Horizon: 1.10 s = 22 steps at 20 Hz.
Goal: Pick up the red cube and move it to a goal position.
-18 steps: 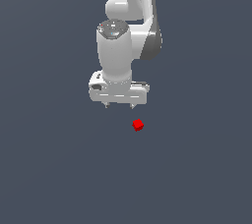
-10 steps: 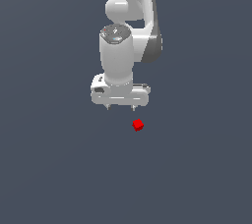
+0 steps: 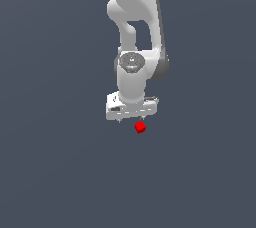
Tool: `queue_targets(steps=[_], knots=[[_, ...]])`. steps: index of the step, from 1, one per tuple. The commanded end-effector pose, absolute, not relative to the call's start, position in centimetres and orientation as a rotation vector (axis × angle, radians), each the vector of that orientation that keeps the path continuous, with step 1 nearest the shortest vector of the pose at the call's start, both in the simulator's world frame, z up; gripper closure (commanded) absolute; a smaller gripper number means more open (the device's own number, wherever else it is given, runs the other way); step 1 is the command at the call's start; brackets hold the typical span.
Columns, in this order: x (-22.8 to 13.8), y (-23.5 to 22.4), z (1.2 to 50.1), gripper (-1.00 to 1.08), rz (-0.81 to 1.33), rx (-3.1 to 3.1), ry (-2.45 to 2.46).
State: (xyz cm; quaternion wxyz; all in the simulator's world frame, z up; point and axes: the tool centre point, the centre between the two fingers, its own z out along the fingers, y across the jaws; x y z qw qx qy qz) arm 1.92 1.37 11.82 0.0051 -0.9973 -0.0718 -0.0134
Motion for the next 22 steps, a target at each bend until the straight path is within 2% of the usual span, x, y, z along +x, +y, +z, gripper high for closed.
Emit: queue_targets(steps=[1, 10, 20, 21, 22], knots=[[1.8, 2.7, 9.2, -0.92, -0.031, -3.113, -0.346], [1.1, 5.6, 3.0, -0.92, -0.005, -3.072, -0.644], [0.9, 6.0, 2.0, -0.92, 0.000, -3.065, -0.689], [0.9, 6.0, 2.0, 1.08, 0.000, -3.065, -0.689], [0.9, 6.0, 2.0, 1.08, 0.000, -3.065, -0.689]])
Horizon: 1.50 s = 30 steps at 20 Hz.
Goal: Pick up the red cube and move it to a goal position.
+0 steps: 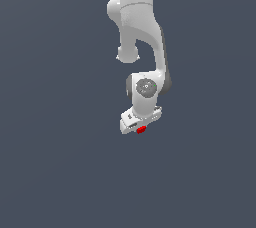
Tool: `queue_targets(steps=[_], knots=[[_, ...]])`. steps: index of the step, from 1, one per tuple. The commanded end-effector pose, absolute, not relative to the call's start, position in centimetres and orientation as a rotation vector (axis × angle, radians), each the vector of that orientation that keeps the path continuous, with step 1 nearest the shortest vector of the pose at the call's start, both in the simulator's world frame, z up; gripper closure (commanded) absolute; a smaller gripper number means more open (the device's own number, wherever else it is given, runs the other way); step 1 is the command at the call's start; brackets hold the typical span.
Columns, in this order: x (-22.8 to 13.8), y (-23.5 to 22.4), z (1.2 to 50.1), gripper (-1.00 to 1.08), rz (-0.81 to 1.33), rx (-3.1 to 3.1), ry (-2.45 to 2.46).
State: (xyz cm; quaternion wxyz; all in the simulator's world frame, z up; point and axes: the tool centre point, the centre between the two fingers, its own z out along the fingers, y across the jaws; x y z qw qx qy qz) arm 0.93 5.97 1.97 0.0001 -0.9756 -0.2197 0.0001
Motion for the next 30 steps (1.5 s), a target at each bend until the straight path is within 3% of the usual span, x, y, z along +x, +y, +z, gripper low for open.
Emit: queue_targets(steps=[1, 15, 30], knots=[[0.9, 6.0, 2.0, 1.08, 0.000, -3.065, -0.689], [1.4, 5.7, 2.9, 1.08, 0.001, -3.065, -0.689], [6.6, 3.4, 11.4, 1.08, 0.000, -3.064, -0.689]])
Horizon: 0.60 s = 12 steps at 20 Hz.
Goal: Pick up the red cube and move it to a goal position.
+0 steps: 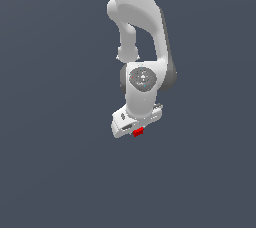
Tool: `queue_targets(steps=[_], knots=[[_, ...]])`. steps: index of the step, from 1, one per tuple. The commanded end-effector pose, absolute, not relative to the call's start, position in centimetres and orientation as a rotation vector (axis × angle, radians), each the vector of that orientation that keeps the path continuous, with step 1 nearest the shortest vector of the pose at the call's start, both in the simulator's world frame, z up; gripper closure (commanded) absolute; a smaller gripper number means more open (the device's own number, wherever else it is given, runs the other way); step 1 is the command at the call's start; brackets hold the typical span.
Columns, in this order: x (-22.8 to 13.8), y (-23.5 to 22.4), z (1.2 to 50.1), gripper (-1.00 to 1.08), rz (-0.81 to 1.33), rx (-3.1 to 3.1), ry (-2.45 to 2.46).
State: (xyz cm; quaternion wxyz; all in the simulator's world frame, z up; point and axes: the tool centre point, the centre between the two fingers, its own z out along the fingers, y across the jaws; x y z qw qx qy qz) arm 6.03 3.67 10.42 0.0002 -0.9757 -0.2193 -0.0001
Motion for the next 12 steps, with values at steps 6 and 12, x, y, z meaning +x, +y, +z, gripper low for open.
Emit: queue_targets(steps=[6, 12], knots=[[8.1, 2.8, 13.7, 1.08, 0.000, -3.064, -0.689], [8.7, 2.6, 14.5, 1.08, 0.000, -3.064, -0.689]])
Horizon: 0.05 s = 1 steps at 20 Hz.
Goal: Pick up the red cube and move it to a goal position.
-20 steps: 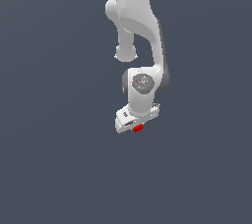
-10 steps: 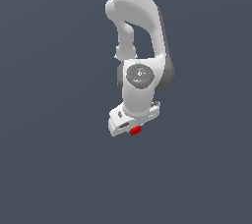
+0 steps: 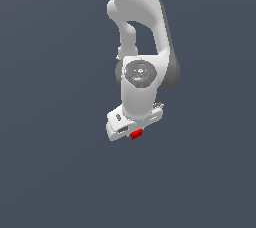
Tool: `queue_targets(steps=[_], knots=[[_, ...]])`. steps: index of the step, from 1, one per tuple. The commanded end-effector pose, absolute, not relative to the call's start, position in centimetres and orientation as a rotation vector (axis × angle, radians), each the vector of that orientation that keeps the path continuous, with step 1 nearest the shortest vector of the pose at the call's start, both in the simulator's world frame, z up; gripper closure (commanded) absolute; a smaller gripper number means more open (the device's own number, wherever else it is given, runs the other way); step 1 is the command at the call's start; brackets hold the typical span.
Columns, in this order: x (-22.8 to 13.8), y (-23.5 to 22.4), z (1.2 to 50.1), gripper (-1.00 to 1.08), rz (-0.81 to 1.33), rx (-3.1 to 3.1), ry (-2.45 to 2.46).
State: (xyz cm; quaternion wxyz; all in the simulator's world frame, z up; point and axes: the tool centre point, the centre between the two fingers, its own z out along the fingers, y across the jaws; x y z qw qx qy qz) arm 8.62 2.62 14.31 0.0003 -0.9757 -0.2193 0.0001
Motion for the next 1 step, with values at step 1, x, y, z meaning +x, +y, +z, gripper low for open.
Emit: queue_targets(steps=[1], knots=[[8.74, 2.59, 14.48, 1.08, 0.000, -3.064, -0.689]])
